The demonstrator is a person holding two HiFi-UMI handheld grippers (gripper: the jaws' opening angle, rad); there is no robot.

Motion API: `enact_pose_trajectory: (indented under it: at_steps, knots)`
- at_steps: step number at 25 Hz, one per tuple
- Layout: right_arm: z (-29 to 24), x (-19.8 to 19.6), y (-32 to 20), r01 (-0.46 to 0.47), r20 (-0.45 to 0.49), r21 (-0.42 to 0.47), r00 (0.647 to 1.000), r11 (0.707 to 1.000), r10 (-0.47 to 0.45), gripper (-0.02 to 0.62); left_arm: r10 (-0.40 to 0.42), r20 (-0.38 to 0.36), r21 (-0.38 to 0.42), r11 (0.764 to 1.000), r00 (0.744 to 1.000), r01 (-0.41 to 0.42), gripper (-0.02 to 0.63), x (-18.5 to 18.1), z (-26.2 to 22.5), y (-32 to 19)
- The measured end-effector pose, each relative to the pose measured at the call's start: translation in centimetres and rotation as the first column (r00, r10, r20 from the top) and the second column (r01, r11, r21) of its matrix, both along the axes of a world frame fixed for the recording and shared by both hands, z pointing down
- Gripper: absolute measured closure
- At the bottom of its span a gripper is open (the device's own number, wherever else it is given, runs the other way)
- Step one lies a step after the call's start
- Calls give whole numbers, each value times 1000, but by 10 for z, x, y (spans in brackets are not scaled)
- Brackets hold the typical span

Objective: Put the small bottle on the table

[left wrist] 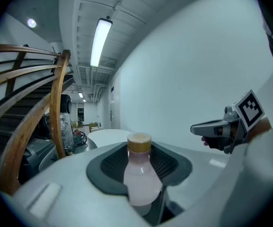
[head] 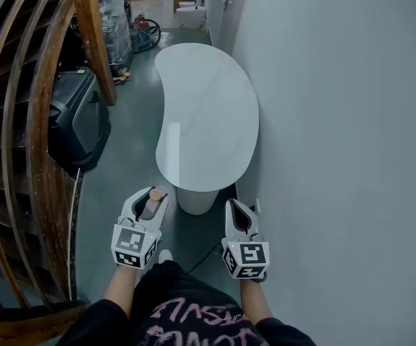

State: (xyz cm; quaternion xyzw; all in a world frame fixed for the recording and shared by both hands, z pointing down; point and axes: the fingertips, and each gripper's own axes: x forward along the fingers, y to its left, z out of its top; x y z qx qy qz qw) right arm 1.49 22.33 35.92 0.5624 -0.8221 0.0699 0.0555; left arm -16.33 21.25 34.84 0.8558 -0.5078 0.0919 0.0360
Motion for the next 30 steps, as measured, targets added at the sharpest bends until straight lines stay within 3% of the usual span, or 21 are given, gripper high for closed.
enact_pose_trajectory:
  at_steps: [14, 30]
  knots:
    - [-8, -33, -74, -106, 8, 5, 994, 994, 106, 585, 130, 4, -7, 992, 992, -130, 454, -24, -5, -90]
    - [-7, -41, -82, -223, -29, -12, 974, 975, 223, 584, 223, -37, -23, 974, 974, -224, 454, -36, -1, -122]
